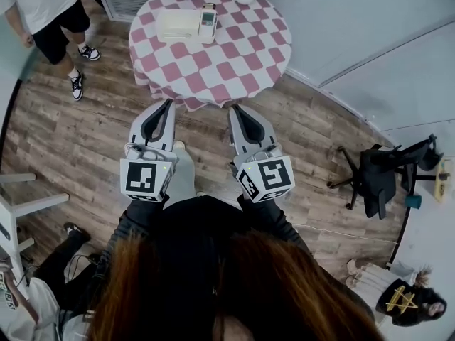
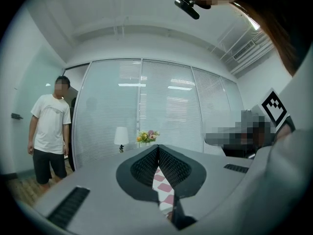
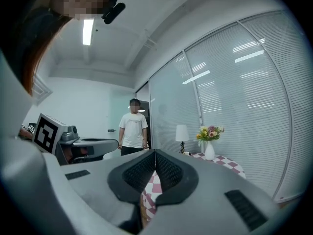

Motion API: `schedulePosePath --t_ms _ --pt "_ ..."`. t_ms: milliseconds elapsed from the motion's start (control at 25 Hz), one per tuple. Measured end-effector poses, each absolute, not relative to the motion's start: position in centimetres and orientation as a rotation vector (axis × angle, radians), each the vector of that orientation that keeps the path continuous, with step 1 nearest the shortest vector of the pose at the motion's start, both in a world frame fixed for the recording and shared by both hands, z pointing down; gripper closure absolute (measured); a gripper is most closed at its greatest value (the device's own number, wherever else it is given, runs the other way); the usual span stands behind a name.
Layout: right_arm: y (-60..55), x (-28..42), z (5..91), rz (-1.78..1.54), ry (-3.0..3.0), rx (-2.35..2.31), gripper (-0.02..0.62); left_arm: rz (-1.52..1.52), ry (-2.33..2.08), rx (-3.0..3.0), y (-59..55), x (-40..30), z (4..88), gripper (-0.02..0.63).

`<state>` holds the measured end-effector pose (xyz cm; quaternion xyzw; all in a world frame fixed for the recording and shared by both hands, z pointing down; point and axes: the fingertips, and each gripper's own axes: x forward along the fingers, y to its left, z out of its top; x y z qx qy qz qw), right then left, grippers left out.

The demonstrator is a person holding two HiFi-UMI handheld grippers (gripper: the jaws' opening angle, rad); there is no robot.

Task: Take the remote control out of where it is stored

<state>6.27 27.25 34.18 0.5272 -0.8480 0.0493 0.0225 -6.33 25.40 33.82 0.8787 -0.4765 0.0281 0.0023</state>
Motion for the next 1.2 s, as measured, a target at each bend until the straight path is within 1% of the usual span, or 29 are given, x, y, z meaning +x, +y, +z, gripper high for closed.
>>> schedulePosePath --t_ms 480,1200 --pt "15.9 4.4 33.5 0.161 -2.578 1.707 0.581 0.083 -1.412 2.798 13.0 -7.6 32.9 0.597" --pt "4.1 0.7 33.6 0.169 -2.542 1.74 0.58 0.09 -1.371 2.803 1.0 -11.6 33.4 0.597"
